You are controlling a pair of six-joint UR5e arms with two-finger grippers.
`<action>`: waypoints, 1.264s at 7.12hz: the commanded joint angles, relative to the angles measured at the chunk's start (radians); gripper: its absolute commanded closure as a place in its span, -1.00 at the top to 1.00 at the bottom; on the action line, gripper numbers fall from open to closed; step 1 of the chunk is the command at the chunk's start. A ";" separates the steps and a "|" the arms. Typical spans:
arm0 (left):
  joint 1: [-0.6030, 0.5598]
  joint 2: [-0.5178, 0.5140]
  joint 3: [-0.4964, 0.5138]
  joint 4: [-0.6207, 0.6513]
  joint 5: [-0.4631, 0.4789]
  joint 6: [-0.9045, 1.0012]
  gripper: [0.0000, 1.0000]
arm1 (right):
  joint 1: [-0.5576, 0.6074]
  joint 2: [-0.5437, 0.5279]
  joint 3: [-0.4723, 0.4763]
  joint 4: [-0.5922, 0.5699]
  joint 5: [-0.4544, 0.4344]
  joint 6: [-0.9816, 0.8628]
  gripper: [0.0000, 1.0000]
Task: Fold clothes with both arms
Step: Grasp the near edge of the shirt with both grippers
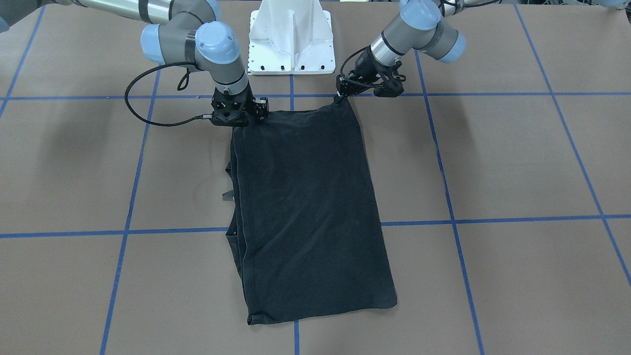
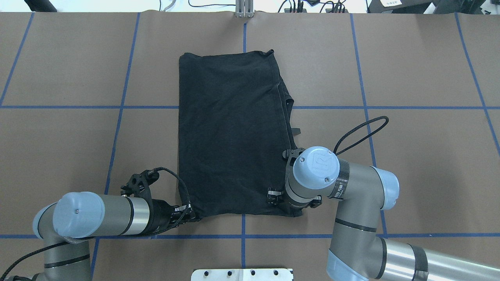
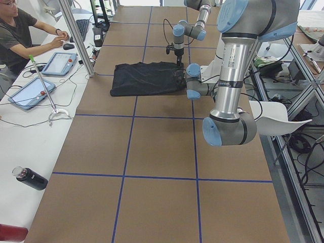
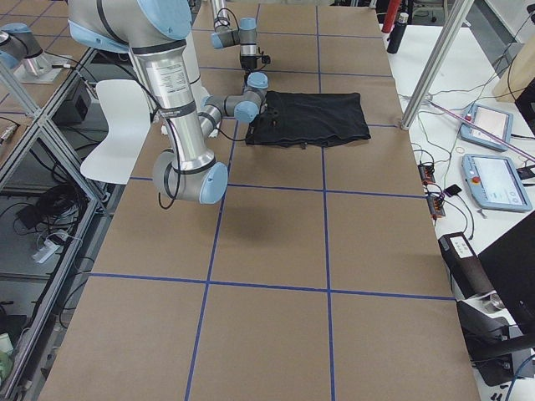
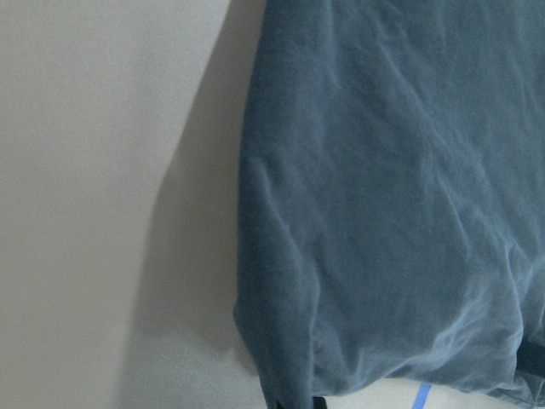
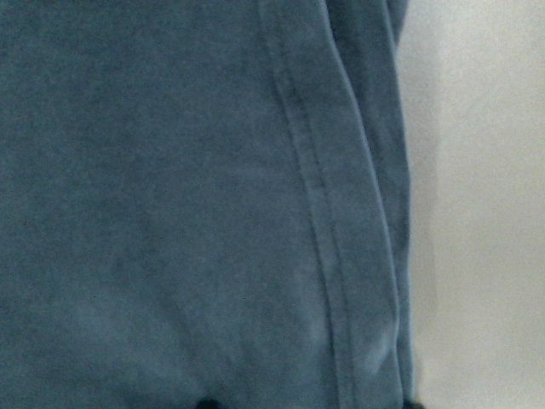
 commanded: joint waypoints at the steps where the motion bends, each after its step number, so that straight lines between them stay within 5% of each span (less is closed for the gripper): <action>1: -0.001 0.000 0.000 0.000 0.000 -0.001 -1.00 | 0.002 0.004 0.004 0.002 -0.002 0.001 -0.87; 9: -0.005 0.003 -0.014 0.000 0.000 0.001 -1.00 | 0.023 0.024 0.016 0.005 0.004 0.013 -1.00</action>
